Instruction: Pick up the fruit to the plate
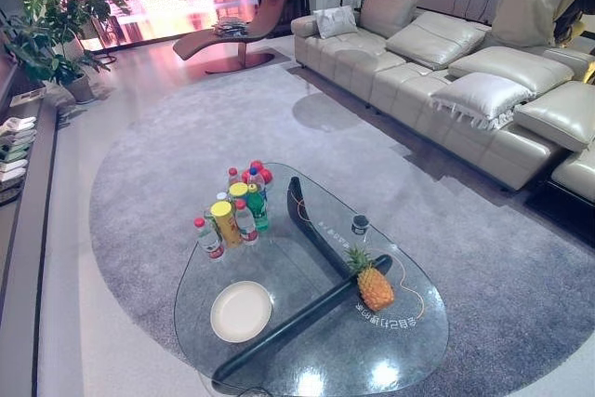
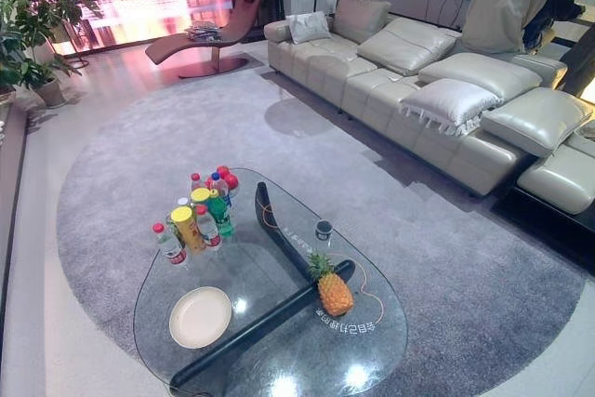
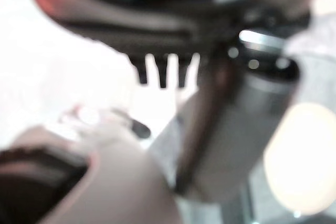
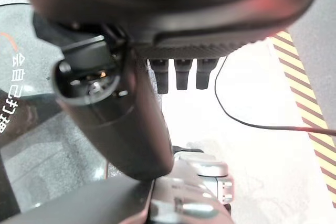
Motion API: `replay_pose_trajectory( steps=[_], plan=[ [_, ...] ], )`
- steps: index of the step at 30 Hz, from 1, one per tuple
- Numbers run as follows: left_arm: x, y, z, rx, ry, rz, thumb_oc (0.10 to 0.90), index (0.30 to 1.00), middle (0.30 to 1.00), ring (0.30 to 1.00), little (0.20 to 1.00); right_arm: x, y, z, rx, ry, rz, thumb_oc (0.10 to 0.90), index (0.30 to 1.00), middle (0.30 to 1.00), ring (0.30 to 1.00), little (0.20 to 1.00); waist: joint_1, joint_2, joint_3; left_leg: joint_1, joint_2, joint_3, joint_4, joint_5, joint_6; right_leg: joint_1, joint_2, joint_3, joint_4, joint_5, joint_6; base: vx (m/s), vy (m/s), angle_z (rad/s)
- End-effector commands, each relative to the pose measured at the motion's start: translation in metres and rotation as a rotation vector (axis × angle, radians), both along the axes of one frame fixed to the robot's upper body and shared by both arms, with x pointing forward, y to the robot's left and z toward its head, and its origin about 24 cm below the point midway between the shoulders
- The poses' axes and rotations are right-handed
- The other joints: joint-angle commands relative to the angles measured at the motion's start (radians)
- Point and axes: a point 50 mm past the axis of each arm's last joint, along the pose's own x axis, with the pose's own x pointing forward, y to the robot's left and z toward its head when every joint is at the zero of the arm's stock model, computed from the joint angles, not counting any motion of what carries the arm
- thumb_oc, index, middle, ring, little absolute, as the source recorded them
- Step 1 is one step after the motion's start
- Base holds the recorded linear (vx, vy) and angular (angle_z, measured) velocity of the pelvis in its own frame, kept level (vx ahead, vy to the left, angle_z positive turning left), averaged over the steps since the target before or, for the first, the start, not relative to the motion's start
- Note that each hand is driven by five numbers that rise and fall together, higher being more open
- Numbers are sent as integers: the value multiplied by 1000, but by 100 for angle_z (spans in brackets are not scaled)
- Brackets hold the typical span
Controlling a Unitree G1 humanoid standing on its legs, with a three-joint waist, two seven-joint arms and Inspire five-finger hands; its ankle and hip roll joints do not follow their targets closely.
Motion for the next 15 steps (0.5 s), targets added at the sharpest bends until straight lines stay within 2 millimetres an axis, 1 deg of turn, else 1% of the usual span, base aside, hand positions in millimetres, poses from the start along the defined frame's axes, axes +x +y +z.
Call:
replay_pose_trajectory(
  steps=[1, 5, 9, 13, 15],
  plan=[
    [15, -9, 0, 14, -7, -21, 800, 900, 900, 900, 900, 19, -8, 5, -89, -50, -22, 800, 900, 900, 900, 900, -5, -30, 48, -62, -47, -35, 38, -52, 11, -65, -82, -61, -7, 95, 70, -111, -22, -6],
    [24, -7, 2, 20, -35, -5, 800, 900, 900, 900, 900, 32, -16, 9, -148, -122, -101, 800, 900, 900, 900, 900, -3, -32, 84, -109, -51, -43, 57, -47, 17, -110, -74, -54, 3, 104, 63, -76, -27, -9],
    [28, -5, 3, 26, -59, -9, 800, 900, 900, 900, 900, 44, -25, 15, -205, -211, -183, 800, 900, 900, 900, 900, 2, -42, 121, -142, -57, -51, 79, -48, 21, -138, -68, -49, 18, 105, 59, -38, -48, -7],
    [38, 3, 6, 49, -100, -23, 800, 900, 900, 900, 900, 68, -33, 25, -244, -355, -241, 800, 900, 900, 900, 900, 6, -55, 163, -184, -64, -64, 104, -44, 26, -180, -58, -43, 54, 101, 53, -58, -57, -3],
    [44, 7, 8, 58, -118, -39, 800, 900, 900, 900, 900, 83, -36, 33, -268, -437, -270, 800, 900, 900, 900, 900, 10, -63, 185, -202, -67, -70, 112, -44, 30, -199, -52, -43, 73, 97, 49, -56, -65, 0]
  ],
)
